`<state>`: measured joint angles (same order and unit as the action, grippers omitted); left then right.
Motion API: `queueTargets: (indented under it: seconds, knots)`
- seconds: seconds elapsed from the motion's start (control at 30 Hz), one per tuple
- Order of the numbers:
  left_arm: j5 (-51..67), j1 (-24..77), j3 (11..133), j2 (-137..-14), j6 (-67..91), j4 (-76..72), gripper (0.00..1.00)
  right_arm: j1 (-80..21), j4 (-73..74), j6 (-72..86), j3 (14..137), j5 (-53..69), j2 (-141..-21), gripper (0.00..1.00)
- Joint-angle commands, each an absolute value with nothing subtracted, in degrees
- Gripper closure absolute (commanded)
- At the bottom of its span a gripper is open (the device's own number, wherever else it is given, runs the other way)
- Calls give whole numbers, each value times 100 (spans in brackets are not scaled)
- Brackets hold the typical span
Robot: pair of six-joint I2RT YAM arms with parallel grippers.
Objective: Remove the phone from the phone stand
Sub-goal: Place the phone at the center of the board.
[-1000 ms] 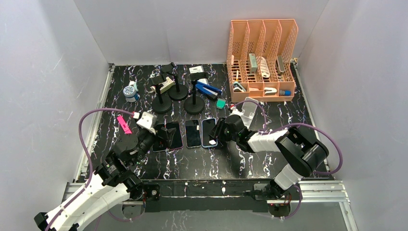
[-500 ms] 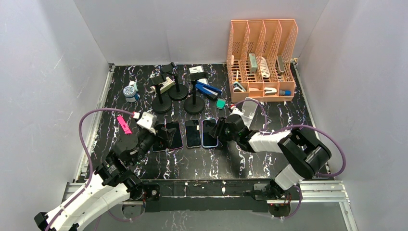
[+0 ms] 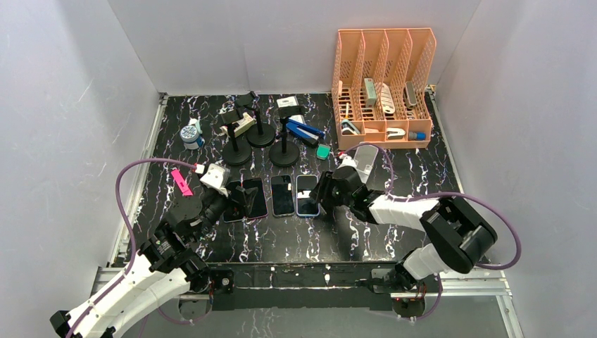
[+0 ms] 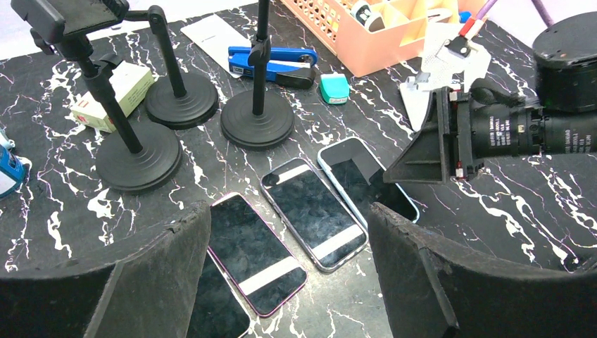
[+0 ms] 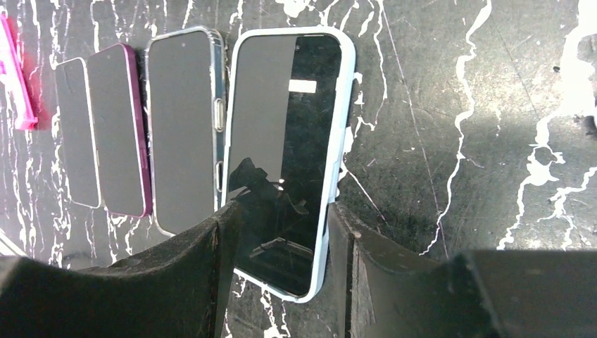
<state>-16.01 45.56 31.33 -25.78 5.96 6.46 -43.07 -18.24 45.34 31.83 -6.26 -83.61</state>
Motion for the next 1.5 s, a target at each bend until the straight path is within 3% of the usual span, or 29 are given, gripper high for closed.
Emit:
queueTargets:
  seconds: [0.0,0.3,0.57,0.7,1.23,1.47]
  knots:
    - [-1600,4568,3067,-2600,527,565,21,-4274,-1692,4210,3177,-549,-7981,43]
    - [-1600,4569,3067,-2654,519,557,21,-4425,-1355,3756,2699,-200,-7329,50]
    - [-1569,4570,3077,-2729,510,560,21,-4632,-1740,3826,2221,222,-7403,78]
    - [-1573,4570,3076,-2725,502,557,21,-4675,-1914,3841,2255,284,-7647,86]
    - [-1591,4570,3067,-2698,501,556,21,-4684,-1642,3740,2636,-538,-8024,86]
    - [-1594,4566,3057,-2678,501,554,21,-4685,-1002,3472,2630,-706,-6662,78]
